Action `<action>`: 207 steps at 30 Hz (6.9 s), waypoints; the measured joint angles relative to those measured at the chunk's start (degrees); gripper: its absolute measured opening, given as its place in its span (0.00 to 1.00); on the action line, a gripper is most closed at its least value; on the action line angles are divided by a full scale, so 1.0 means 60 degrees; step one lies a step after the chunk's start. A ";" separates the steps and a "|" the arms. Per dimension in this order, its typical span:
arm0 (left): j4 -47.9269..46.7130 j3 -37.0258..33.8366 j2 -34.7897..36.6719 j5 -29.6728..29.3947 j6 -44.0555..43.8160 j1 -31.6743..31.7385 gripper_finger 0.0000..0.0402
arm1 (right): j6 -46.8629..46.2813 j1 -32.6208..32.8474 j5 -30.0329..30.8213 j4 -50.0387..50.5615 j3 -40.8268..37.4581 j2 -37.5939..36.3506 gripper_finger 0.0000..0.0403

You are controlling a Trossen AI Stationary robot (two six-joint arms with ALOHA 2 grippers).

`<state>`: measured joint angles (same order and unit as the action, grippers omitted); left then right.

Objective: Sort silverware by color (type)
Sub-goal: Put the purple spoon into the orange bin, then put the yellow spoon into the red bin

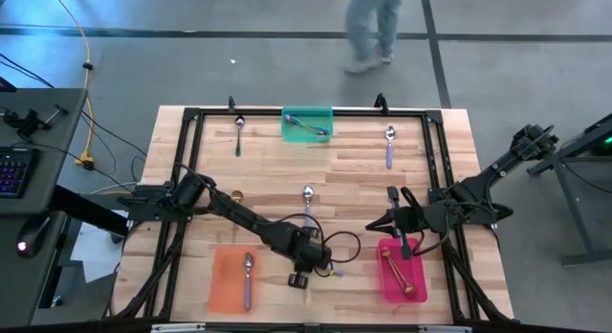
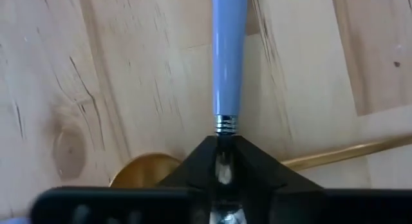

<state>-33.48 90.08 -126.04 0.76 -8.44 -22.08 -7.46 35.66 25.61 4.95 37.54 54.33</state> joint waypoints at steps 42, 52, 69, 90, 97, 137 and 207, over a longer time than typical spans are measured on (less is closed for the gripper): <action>-0.4458 0.2121 0.2581 -0.1057 -0.8729 -0.2920 0.00 | 0.0329 0.0004 0.0157 0.0066 0.0000 0.0004 0.00; -0.6393 0.2121 0.2780 -0.3183 -1.4851 -0.5109 0.00 | 0.0359 0.0000 0.0191 0.0008 0.0000 0.0004 0.00; -0.3752 -0.1906 0.4401 -0.3959 -1.8301 -0.5866 0.00 | 0.0244 0.0003 0.0193 -0.0321 0.0000 0.0007 0.00; -0.2548 -0.3758 0.4926 -0.4146 -1.9253 -0.6231 0.00 | 0.0248 0.0004 0.0186 -0.0186 0.0000 0.0007 0.00; -0.2960 -0.3854 0.4929 -0.3840 -1.9261 -0.6231 0.00 | 0.0248 0.0002 0.0182 -0.0193 0.0001 0.0007 0.00; 0.0935 -0.6787 0.8879 -0.4037 -0.8438 -0.2808 0.00 | -0.0245 -0.1412 0.0472 -0.0498 0.0004 0.0838 0.00; 0.5077 -1.0669 0.9698 -0.3394 -0.5224 0.0933 0.33 | -0.5504 -0.3195 -0.5115 -0.3462 0.2308 0.9335 0.33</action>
<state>-3.02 26.06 -67.85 -19.61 -39.79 -16.48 -40.49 16.49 -5.08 -15.82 51.39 110.33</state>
